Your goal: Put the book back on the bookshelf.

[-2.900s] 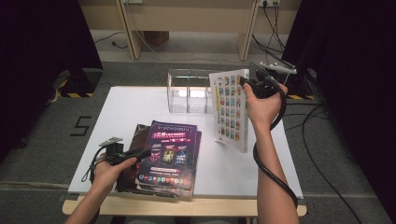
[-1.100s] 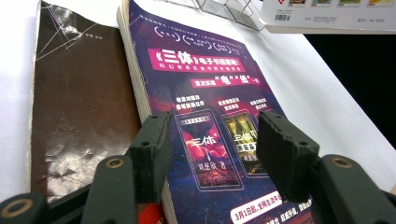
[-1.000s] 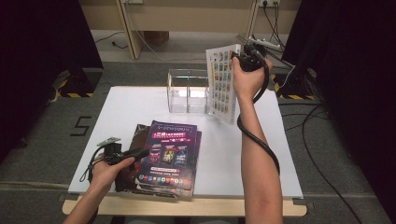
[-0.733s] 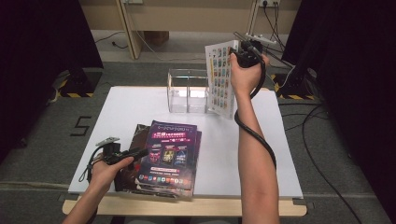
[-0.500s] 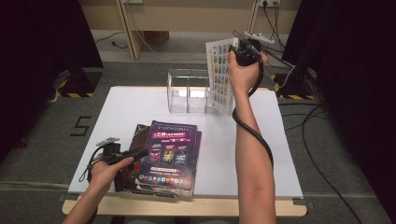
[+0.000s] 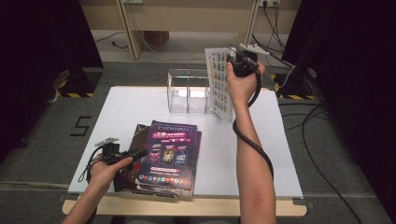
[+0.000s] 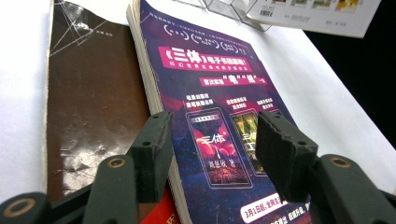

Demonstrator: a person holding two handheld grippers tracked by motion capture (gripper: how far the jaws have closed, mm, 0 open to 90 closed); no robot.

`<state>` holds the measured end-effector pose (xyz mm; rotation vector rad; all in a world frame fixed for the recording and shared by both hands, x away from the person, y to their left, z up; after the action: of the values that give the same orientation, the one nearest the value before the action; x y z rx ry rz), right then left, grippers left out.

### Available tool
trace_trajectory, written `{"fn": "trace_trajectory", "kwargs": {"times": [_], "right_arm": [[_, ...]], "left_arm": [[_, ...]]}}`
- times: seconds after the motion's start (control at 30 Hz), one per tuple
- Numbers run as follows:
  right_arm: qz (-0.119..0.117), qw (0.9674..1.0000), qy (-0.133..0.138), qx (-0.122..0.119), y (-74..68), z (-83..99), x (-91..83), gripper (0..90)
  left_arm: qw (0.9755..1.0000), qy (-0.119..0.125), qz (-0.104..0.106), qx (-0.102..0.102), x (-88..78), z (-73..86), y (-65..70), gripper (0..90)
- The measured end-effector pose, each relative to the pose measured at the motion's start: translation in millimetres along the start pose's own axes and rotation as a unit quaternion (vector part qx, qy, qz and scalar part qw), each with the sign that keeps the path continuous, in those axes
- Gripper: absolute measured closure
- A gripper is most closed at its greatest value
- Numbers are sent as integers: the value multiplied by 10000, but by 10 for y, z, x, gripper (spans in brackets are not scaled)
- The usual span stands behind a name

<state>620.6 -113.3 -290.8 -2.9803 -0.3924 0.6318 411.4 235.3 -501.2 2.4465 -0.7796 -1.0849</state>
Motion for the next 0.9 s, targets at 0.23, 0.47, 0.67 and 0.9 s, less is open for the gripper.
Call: {"fn": "trace_trajectory", "kwargs": {"times": [0.23, 0.47, 0.67, 0.9], "right_arm": [[-182, 9996, -89, -181, 9, 205, -324, 738], [-235, 9990, -281, -259, 73, 346, -530, 738], [-273, 9981, -418, -370, 84, 570, -757, 737], [-258, 9973, -530, -433, 131, 790, -945, 737]], "left_arm": [[10000, 57, 3, -37, -36, -29, -5, 451], [9999, 109, -30, -41, -61, -56, -17, 451], [9998, 174, -32, -61, -99, -84, -21, 450], [9997, 231, -55, -84, -130, -116, -38, 450]]}}
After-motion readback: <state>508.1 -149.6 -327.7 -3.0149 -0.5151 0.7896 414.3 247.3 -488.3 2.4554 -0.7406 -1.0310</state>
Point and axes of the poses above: each handheld gripper's, and its own axes: x roughly forward along the jaws, z roughly out of its underside, y roughly to its right, the point moved 7 cm from there along x, roughly forward along the jaws, and after that the axes turned 7 degrees about -y, right-handed, at the moved point
